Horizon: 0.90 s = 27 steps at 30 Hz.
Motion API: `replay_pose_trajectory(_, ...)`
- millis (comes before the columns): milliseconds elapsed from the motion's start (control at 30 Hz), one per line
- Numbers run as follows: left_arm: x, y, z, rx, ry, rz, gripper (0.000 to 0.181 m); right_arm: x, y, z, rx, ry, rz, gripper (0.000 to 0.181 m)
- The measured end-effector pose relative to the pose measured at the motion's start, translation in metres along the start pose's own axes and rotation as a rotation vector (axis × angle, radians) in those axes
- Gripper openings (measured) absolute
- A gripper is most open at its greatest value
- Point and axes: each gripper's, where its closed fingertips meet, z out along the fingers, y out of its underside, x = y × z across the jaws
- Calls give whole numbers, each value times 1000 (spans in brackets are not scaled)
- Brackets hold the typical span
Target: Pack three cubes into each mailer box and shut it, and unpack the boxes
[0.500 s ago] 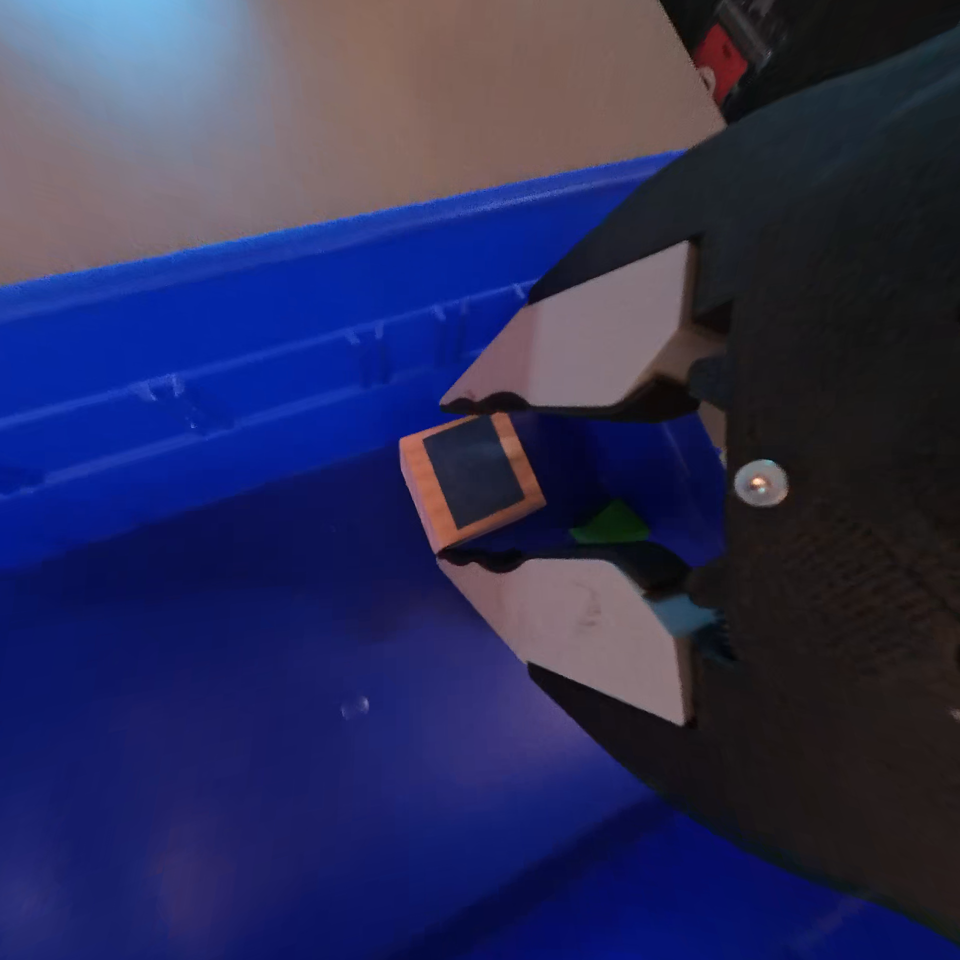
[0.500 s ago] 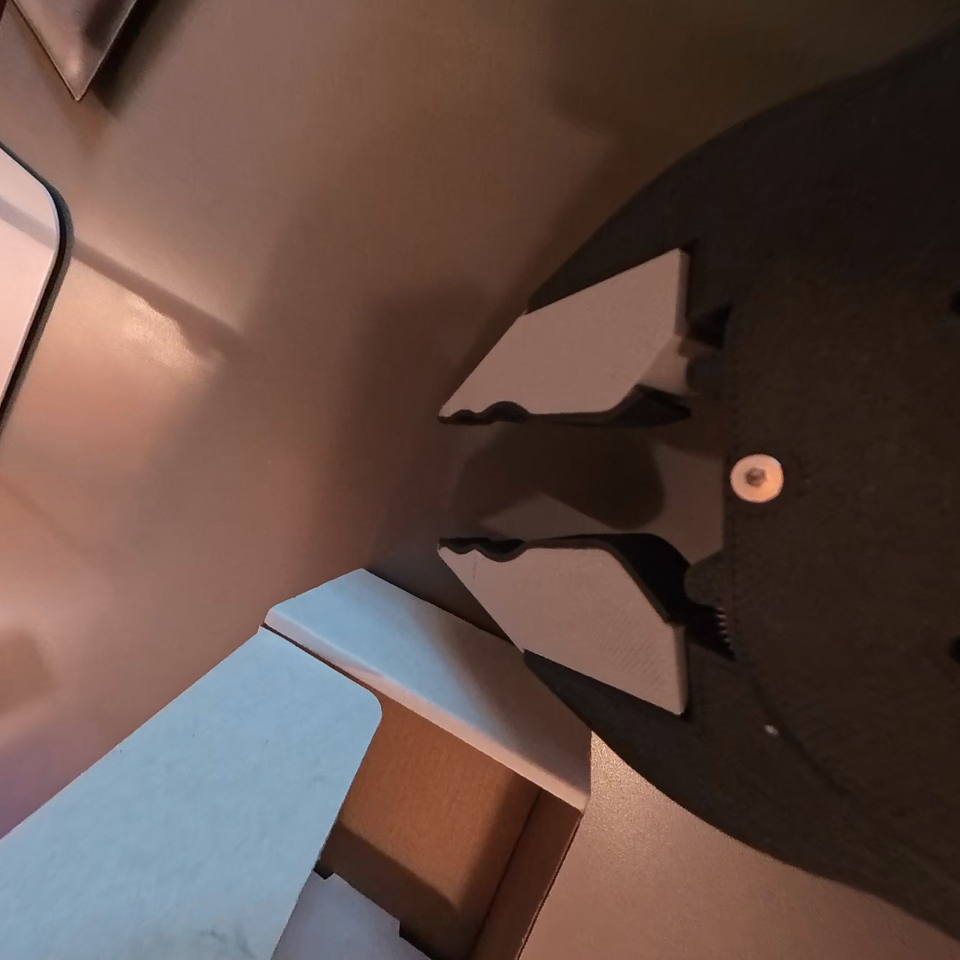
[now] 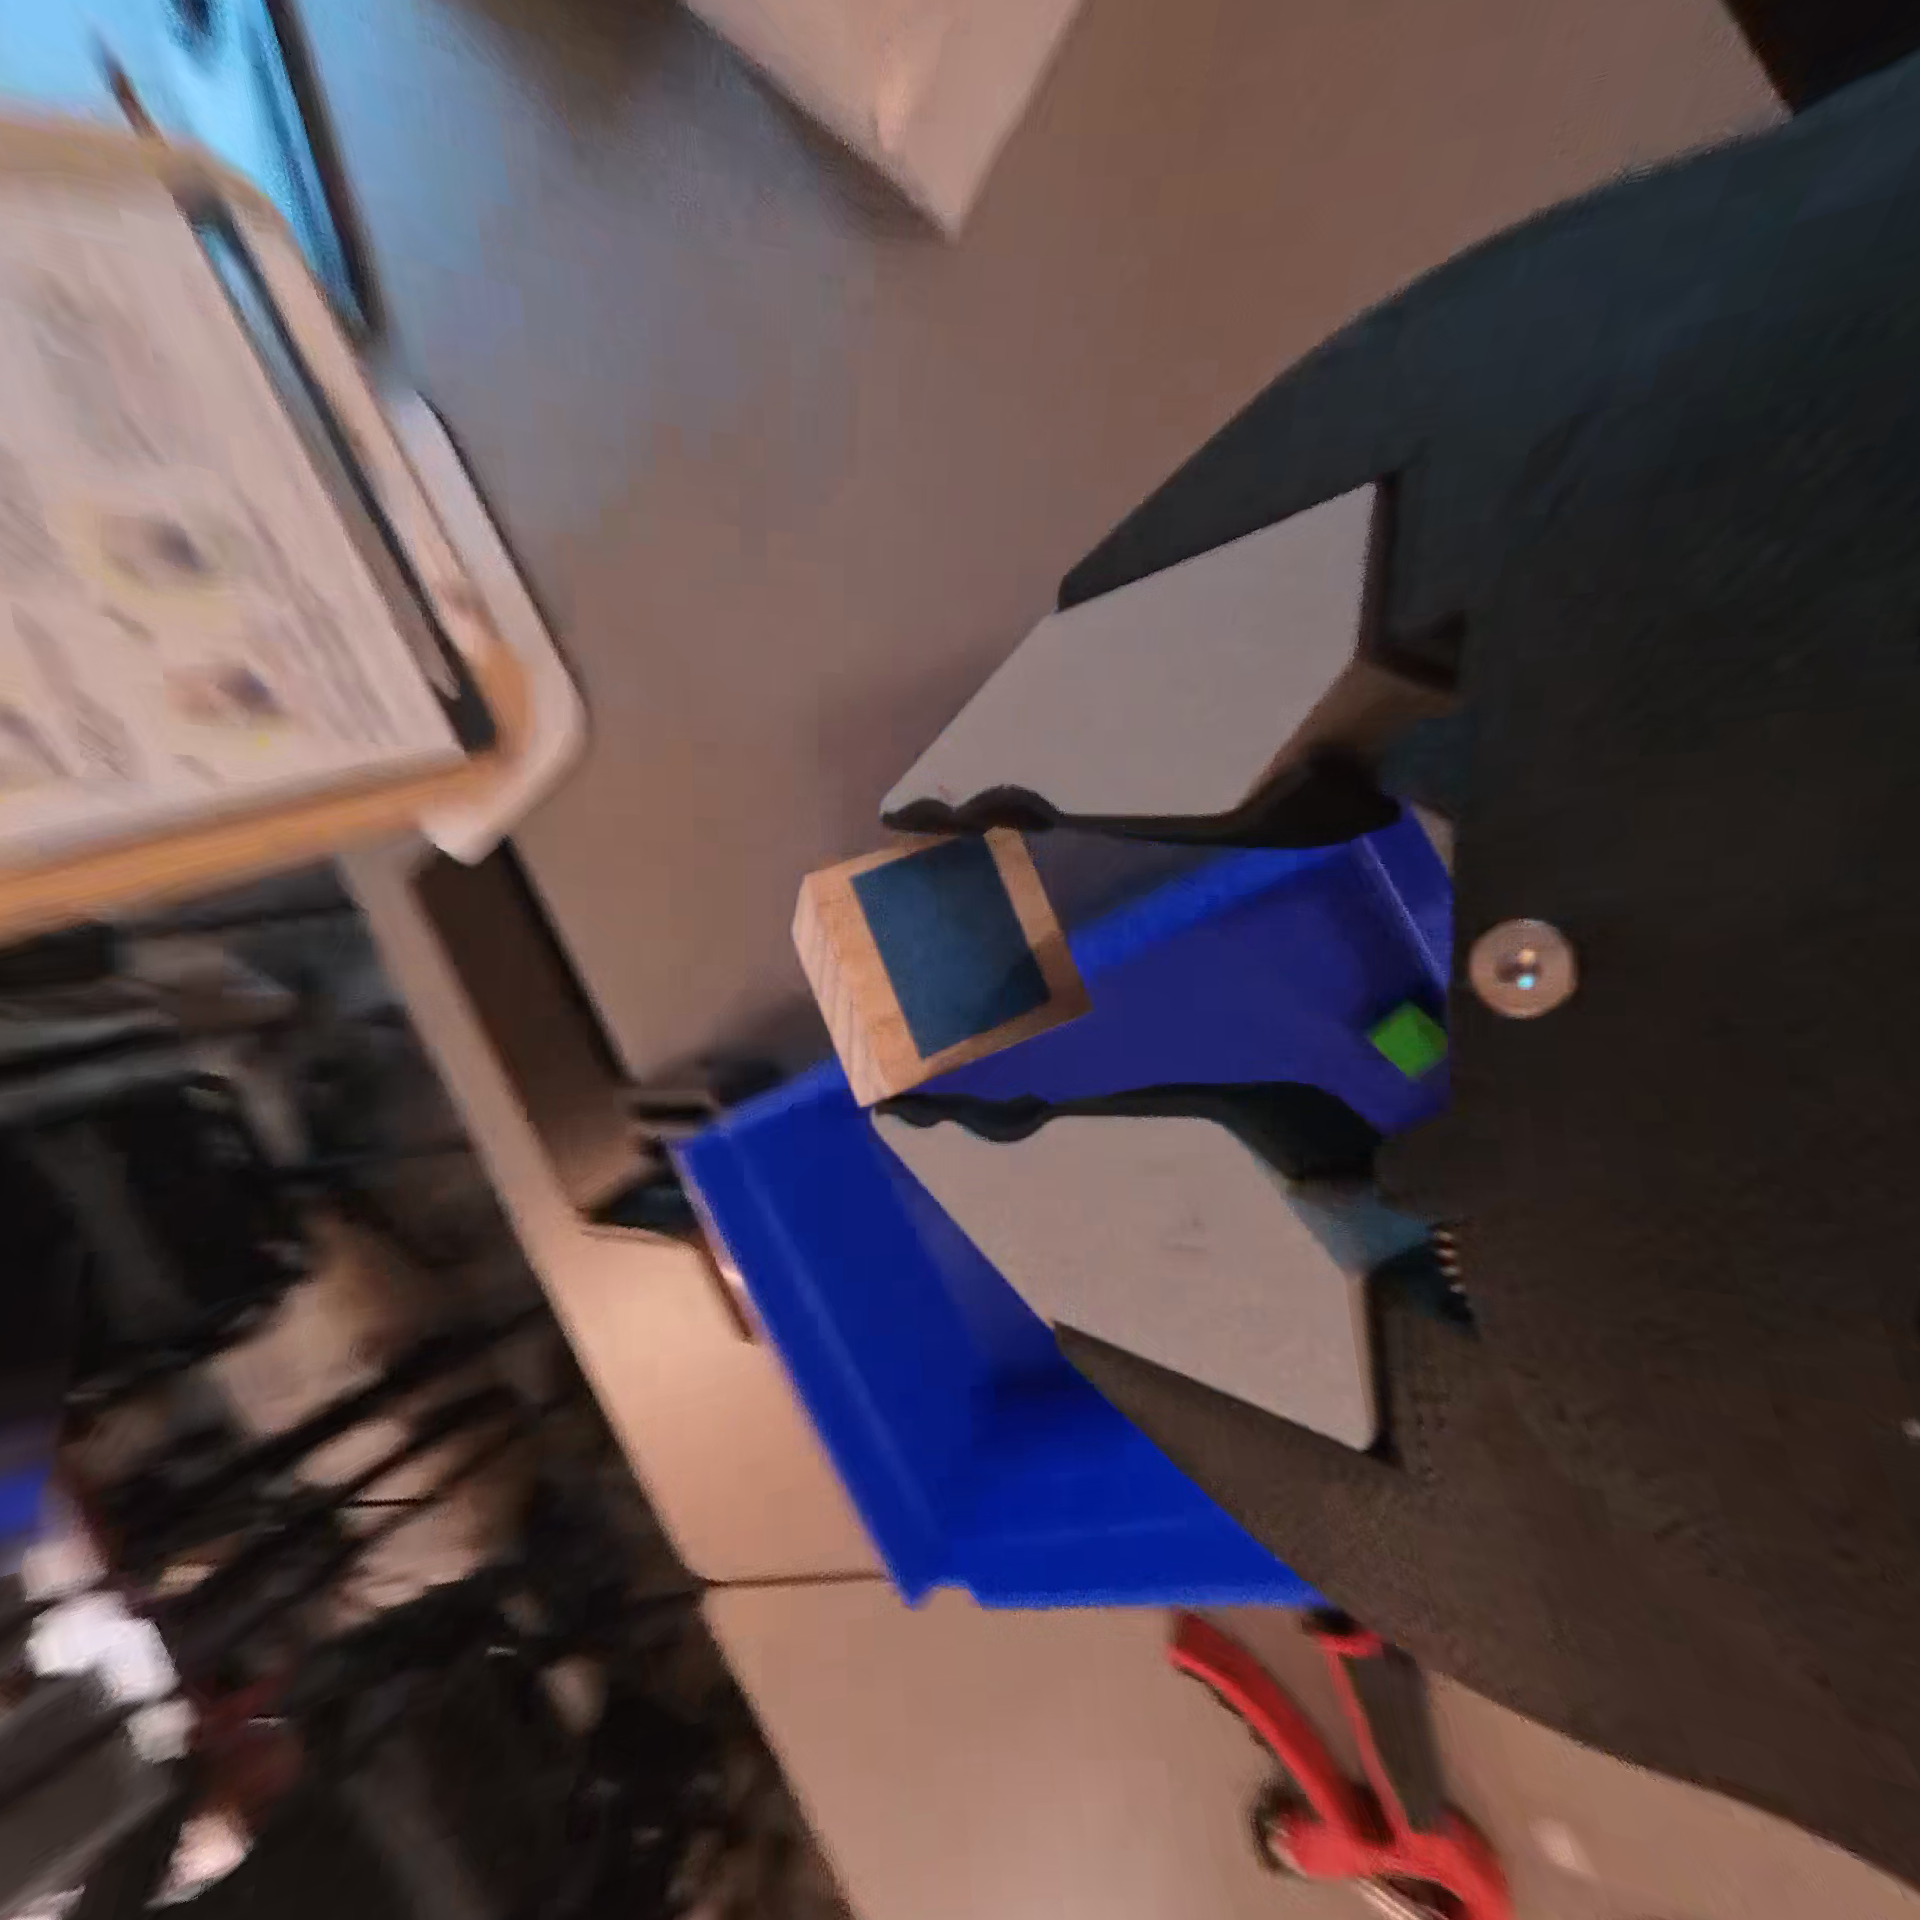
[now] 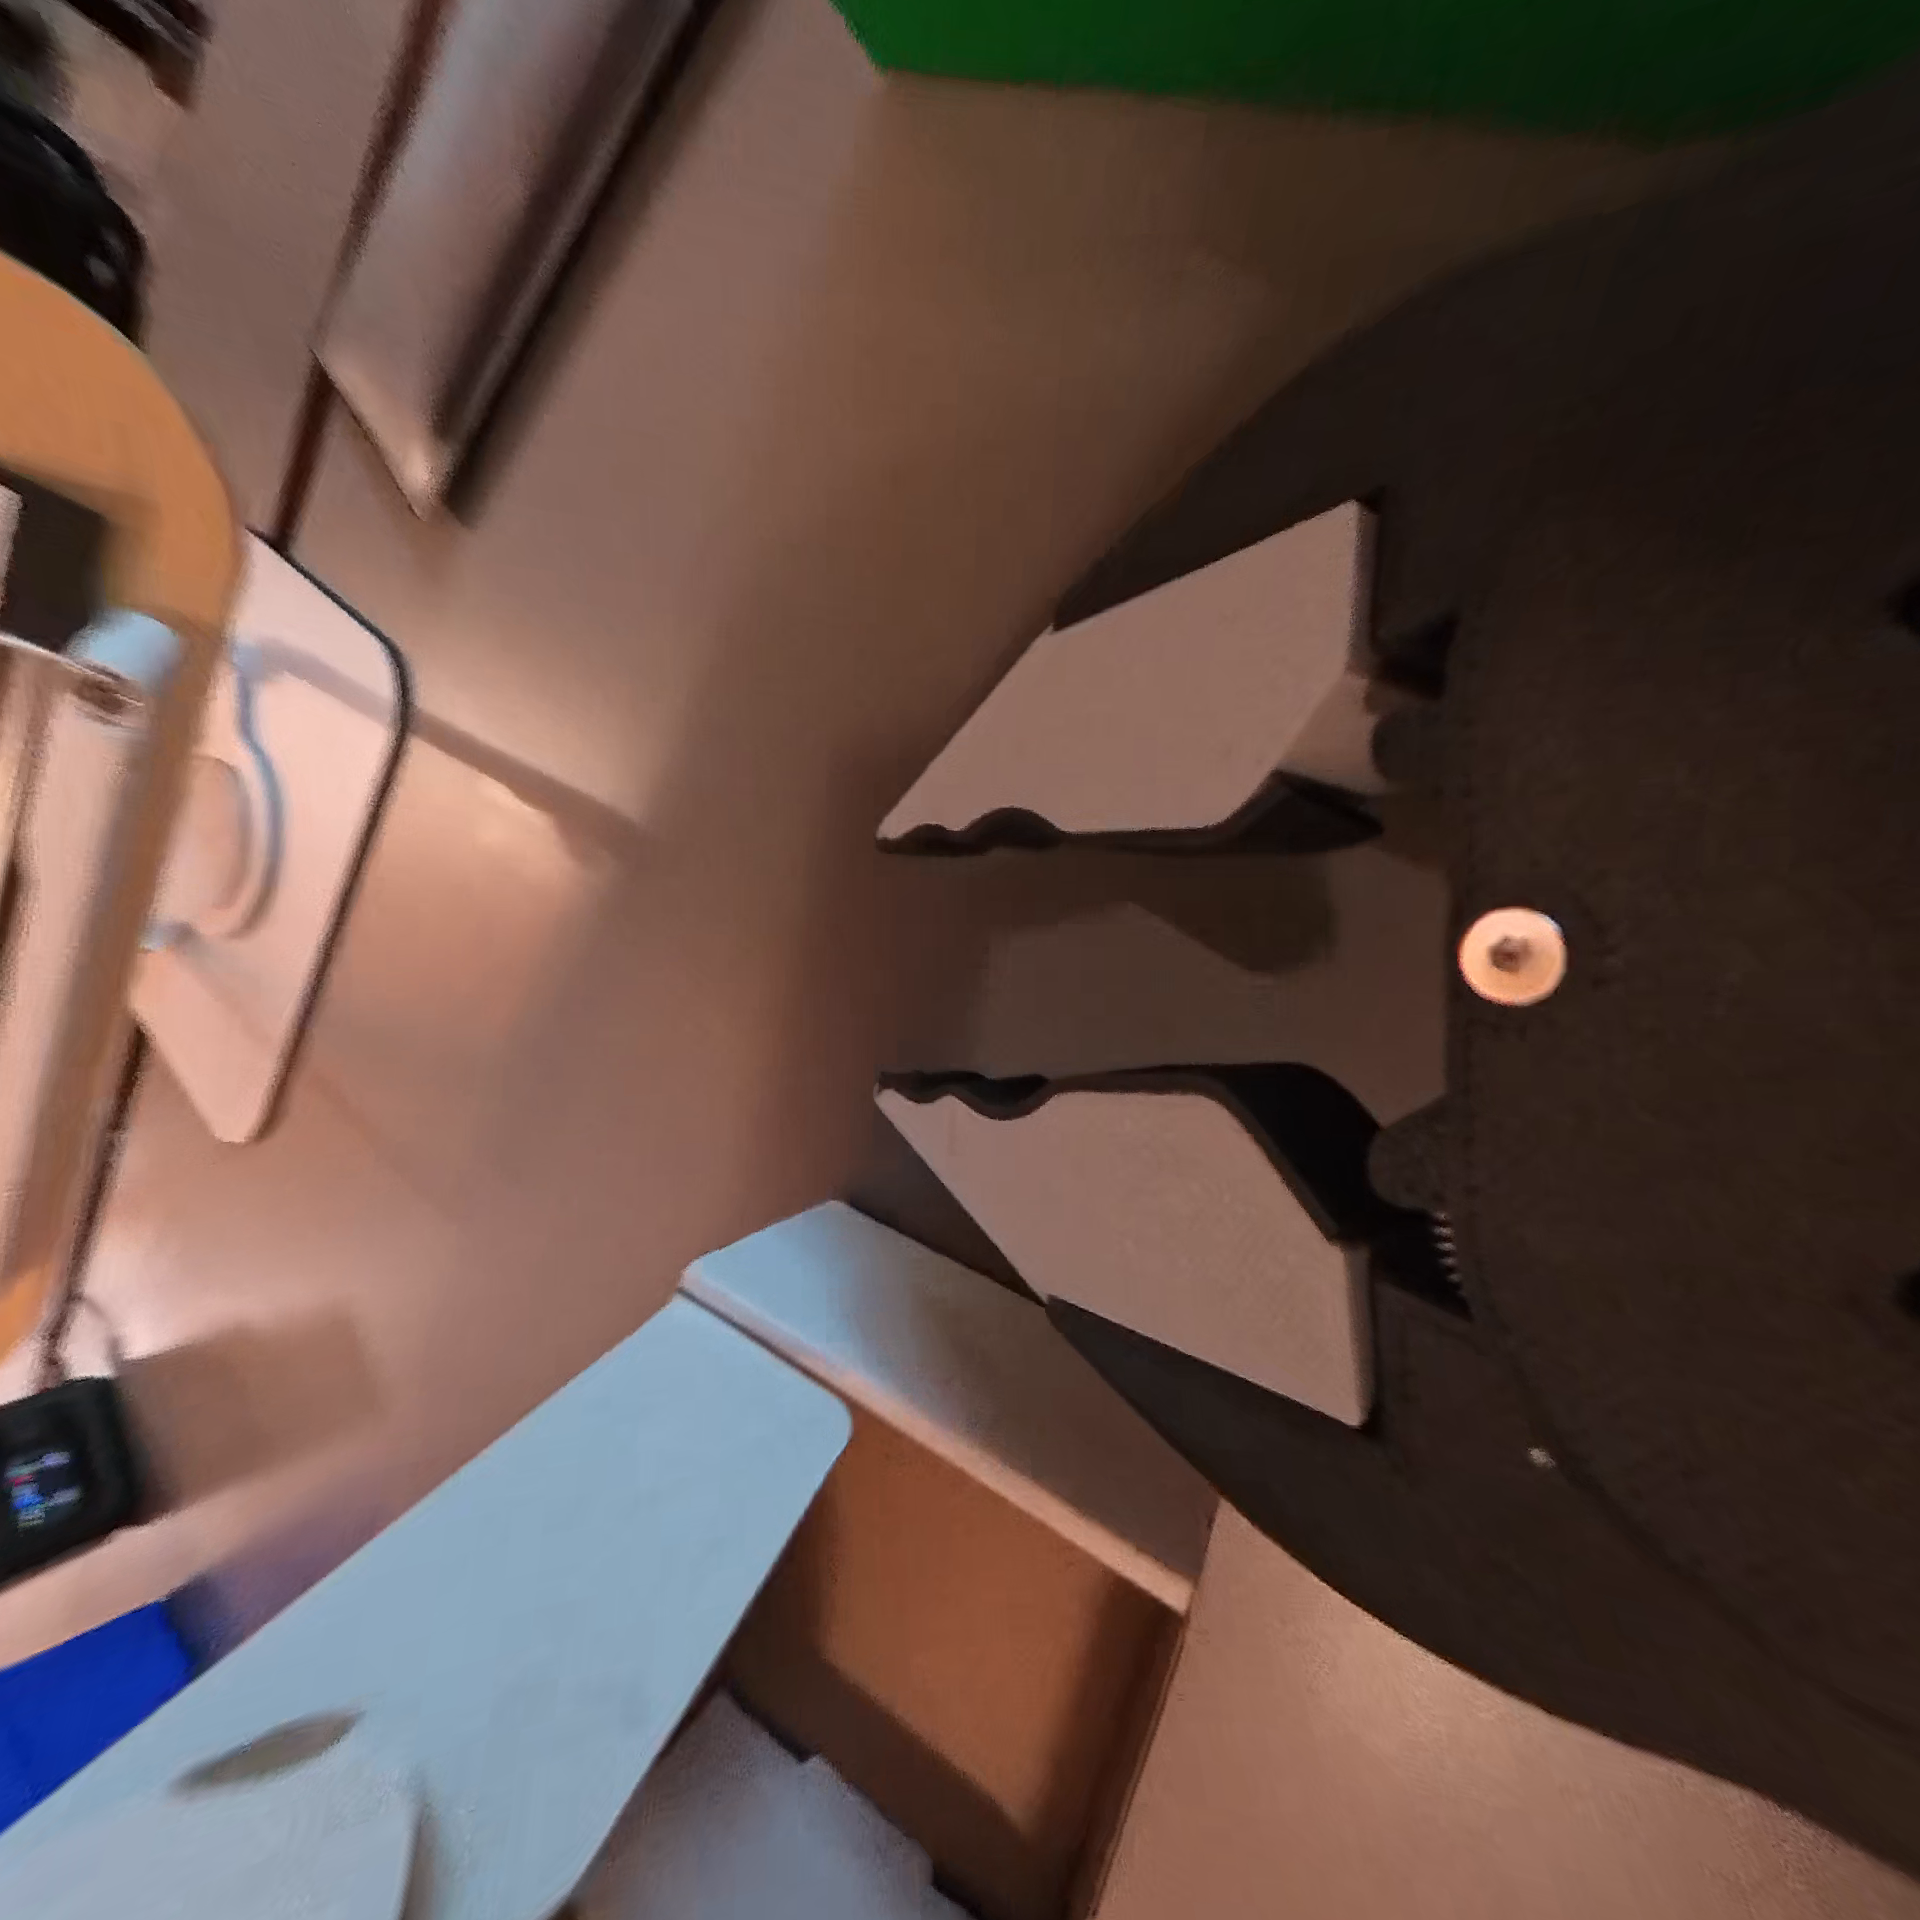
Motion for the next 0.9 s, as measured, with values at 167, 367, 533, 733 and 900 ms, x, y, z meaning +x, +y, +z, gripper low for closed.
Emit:
replay_pose_trajectory(167, 130, -38, -42, 254, 247, 111, 49, 5, -32, -28, 203, 33, 24, 35)
replay_pose_trajectory(367, 264, -37, -82, 420, 547, 104, 49, -30, -87, -91, 486, -171, 45, 68)
replay_pose_trajectory(533, 311, -54, -94, 547, 762, -99, 49, -111, -113, -131, 461, -385, -153, 74)
replay_pose_trajectory(733, 349, -68, -107, 539, 1030, -187, 49, -222, -90, -164, 378, -706, -479, 68)
replay_pose_trajectory(900, 369, -65, -109, 485, 1194, -279, 49, -238, -95, -175, 433, -608, -607, 62)
